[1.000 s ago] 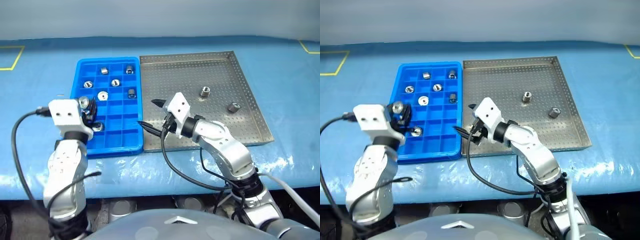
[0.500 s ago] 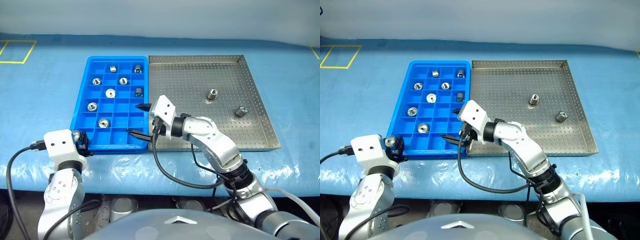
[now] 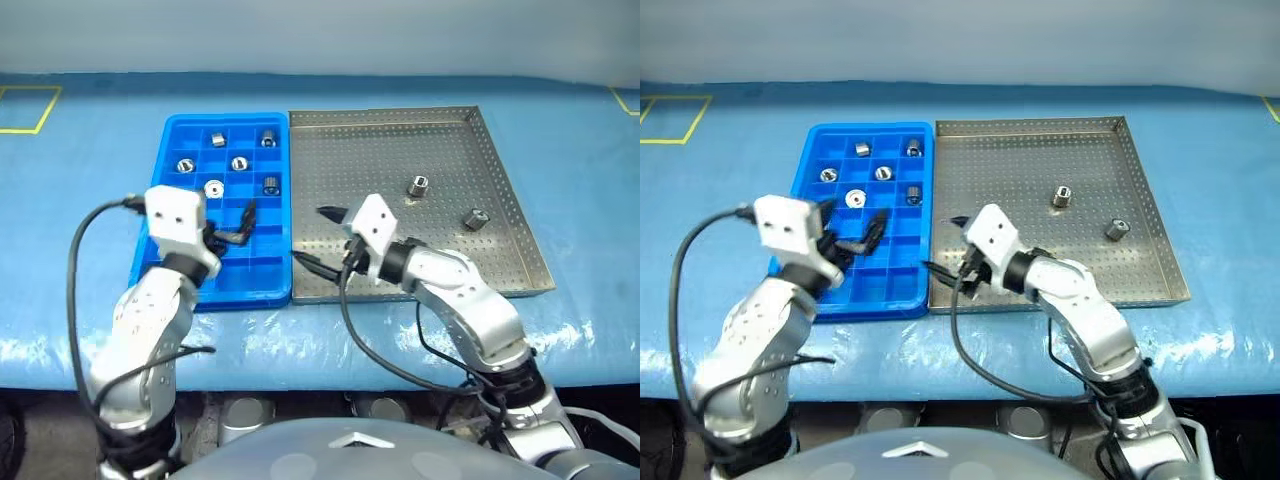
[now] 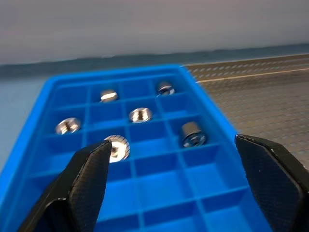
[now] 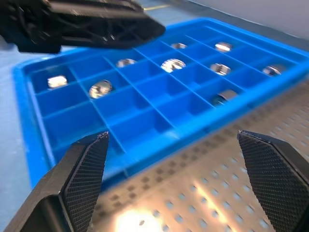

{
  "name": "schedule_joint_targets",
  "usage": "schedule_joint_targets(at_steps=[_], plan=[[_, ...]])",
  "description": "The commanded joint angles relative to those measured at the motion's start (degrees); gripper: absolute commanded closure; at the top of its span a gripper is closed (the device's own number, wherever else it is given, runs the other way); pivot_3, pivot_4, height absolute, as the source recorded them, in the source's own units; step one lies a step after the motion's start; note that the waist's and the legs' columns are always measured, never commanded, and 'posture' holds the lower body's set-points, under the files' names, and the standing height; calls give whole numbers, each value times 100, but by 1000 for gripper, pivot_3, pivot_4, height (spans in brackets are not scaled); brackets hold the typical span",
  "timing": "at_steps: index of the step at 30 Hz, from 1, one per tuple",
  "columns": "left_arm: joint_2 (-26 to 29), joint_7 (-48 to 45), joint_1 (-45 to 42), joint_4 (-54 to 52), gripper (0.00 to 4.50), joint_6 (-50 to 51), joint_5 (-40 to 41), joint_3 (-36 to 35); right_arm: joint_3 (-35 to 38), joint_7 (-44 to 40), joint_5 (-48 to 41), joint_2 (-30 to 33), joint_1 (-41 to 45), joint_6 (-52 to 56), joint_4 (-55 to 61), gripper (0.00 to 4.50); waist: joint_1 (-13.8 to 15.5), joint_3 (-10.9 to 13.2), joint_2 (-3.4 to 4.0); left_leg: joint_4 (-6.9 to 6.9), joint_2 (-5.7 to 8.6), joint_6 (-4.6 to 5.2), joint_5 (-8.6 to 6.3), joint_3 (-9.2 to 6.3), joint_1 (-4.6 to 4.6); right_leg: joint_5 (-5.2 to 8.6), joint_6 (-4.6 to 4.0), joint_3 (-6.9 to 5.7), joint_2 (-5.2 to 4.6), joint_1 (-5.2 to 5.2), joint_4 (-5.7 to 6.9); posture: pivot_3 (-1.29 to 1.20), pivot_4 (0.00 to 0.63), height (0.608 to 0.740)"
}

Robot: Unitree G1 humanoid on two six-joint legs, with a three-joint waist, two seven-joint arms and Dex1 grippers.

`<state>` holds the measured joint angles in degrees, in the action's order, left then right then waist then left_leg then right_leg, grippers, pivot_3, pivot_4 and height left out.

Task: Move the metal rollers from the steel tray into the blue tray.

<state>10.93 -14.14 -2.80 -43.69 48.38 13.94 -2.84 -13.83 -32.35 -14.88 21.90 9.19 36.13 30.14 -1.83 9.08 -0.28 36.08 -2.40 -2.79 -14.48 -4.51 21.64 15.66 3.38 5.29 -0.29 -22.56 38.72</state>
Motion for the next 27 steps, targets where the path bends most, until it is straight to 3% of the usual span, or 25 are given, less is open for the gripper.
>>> schedule_joint_targets(at_steps=[1, 8, 12, 19, 27], plan=[[315, -776, -606, 758, 28, -149, 318, 483, 654, 412, -8, 125, -469, 189, 605, 0, -126, 0, 1, -1, 0, 1, -1, 0, 1, 0, 0, 0, 1, -1, 0, -141, 150, 740], [547, -1952, -1898, 2784, 28, -839, 170, 1659, 1245, 893, 62, 279, -1425, 319, 1177, 0, -612, 0, 2, 1, -1, 11, -6, 8, 3, 2, 1, 12, 6, -6, 0, -283, 150, 740], [427, -2024, -2256, 3372, 28, -1217, 26, 1842, 1284, 1167, 101, 175, -1665, 333, 1403, 0, -932, 0, 4, 4, -2, 11, -6, 11, 2, 7, 13, 20, 9, -5, 1, -345, 150, 740], [469, -1827, -1970, 3068, 28, -1366, 54, 1494, 814, 1492, 265, -22, -1386, 513, 1285, 0, -1398, 0, 6, 2, -8, 14, -8, 16, 2, 16, 29, 28, 14, -5, 4, -348, 150, 740], [1651, -2582, -1105, 1893, 28, -2095, 12, 1376, 318, 1634, 232, -427, -82, 1535, 383, 0, -1433, 2, 7, 0, -17, 13, -6, 10, -6, 14, 33, 32, 27, -9, 16, -239, 150, 740]])
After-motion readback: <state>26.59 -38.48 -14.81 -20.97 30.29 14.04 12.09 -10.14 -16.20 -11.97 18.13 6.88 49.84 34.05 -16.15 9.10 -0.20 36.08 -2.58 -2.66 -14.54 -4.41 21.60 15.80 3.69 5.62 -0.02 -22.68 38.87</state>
